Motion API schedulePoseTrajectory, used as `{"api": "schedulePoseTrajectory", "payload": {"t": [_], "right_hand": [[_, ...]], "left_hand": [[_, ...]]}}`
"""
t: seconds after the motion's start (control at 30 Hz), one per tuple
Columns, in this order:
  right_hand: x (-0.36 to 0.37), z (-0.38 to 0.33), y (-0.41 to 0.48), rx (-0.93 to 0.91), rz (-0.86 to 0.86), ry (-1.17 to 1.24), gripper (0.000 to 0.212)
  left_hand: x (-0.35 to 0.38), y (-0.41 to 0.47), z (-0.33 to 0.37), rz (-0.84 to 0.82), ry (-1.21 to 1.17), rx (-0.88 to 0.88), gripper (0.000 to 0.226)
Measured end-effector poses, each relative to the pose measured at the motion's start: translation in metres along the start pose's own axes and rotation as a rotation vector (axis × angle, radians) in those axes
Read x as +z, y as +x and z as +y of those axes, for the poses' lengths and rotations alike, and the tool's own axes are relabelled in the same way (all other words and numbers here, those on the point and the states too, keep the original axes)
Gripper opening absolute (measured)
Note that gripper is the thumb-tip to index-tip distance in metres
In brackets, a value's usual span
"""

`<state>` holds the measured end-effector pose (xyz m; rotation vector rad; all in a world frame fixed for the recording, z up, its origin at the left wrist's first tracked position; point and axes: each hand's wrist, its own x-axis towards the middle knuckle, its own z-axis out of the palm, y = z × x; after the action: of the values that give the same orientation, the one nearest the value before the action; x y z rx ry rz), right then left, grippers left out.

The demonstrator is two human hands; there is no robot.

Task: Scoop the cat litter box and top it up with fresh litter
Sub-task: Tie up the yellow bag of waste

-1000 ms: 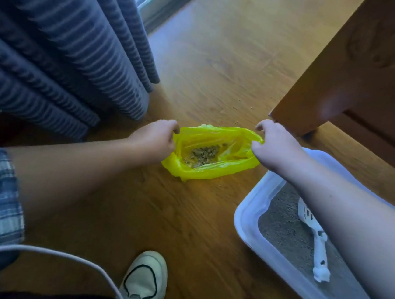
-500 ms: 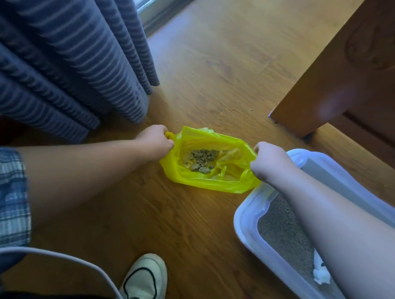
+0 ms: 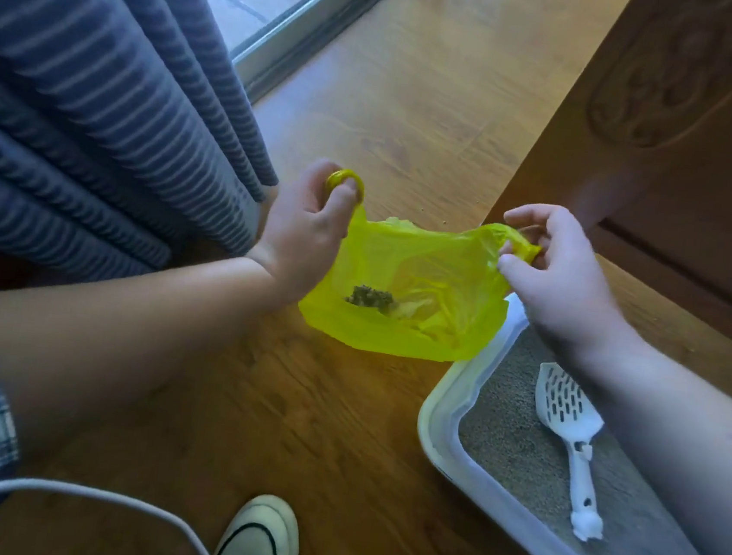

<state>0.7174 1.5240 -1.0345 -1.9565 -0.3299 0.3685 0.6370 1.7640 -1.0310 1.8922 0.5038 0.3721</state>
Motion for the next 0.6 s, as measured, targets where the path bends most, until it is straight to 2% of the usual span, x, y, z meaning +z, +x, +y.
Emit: {"api": "schedulePoseTrajectory", "payload": {"t": [0.07,0.13,0.2,0.3,0.33,0.47,0.53,0.6], "right_hand": [[0.001,-0.007,-0.012,-0.12,0.037,0.046,0.035],[0.005,-0.005,-0.018,-0.164,0.051,-0.016,0.033],[0.005,0.004,-0.016,-0.085,0.001,-0.185,0.028],[-0.005,0.01,-0.016,0.034,0.005,-0.217,0.027],[-0.011,0.008,-0.017,0.02,0.026,-0.221,0.027],[-0.03,-0.006,-0.015,-0.045,0.055,-0.277,0.028],[-0.036,-0.007,-0.011,-0.053,0.067,-0.421,0.026],[-0.041,-0.005,-0.007,-0.031,0.044,-0.626,0.02]], "left_hand": [[0.011,-0.013,0.012,-0.055,-0.009,0.063,0.023],[0.021,-0.018,0.018,-0.121,0.071,0.07,0.018],[0.023,-0.013,0.017,-0.218,0.254,0.017,0.013],[0.011,0.004,0.022,-0.376,0.553,-0.056,0.012],[0.005,0.008,0.028,-0.383,0.643,-0.033,0.014],[-0.027,0.029,0.044,-0.217,1.047,0.096,0.021],[-0.044,0.047,0.041,-0.25,1.303,0.026,0.02],[-0.054,0.056,0.033,-0.421,1.51,-0.14,0.031]]}}
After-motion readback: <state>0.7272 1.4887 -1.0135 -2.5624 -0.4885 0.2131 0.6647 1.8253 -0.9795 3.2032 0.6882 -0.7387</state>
